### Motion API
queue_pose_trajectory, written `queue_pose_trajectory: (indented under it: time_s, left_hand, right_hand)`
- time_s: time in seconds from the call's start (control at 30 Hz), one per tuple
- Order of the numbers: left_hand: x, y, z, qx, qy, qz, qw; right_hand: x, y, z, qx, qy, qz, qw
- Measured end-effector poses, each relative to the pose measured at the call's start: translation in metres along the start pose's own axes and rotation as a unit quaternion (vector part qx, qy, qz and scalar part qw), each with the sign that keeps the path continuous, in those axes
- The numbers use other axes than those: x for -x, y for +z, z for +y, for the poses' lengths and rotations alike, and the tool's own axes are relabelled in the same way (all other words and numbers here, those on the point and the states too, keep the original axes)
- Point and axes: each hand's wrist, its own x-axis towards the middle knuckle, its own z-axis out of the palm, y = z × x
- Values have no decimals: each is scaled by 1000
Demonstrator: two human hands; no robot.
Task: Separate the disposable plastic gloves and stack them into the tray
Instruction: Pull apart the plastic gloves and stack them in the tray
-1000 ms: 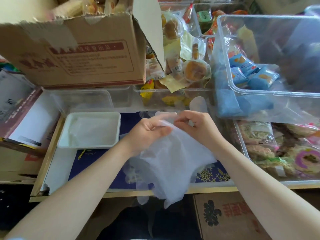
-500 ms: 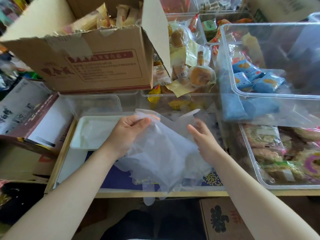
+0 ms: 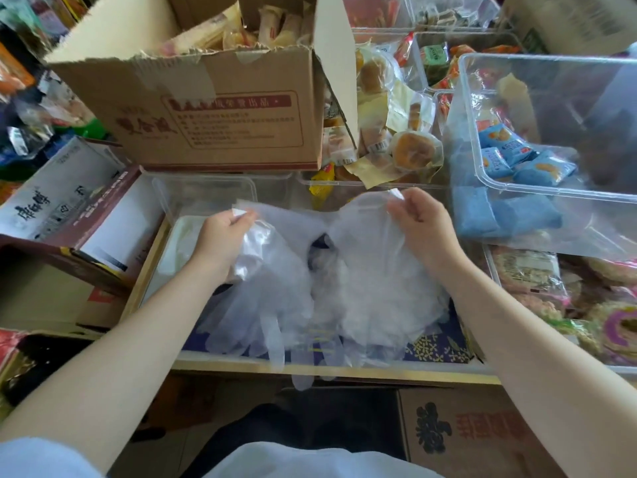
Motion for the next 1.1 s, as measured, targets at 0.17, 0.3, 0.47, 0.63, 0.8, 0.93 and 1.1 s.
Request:
queue_pose_trajectory:
  time_s: [0.17,0.3,0.47,0.63,0.8,0.93,1.1]
  left_hand:
    - [-13,1,18,75,-127,-38,988]
    - [-4,12,41,136,-174,-115,969]
    - [11,23,56,198,-165,-228,939]
    - [33,37,57,175,-100,-293,935]
    - [53,41,56,154,-54,-333,929]
    - [57,45,51,149,-26,-326,933]
    - [61,45,50,96,10,-352,931]
  right_hand:
    - [7,-12,-41,229,-92,-245,938]
    - [26,-6,-74,272,-118,-392,871]
    - [28,-10,-98,110,-101,-415,897]
    - [20,-11,-94,227,-174,-367,885]
    - [19,-7,-83,214,-221,-248,919]
    - [22,-3,-75,214,-219,-199,931]
    - [25,-5,-71,263,-242,-196,913]
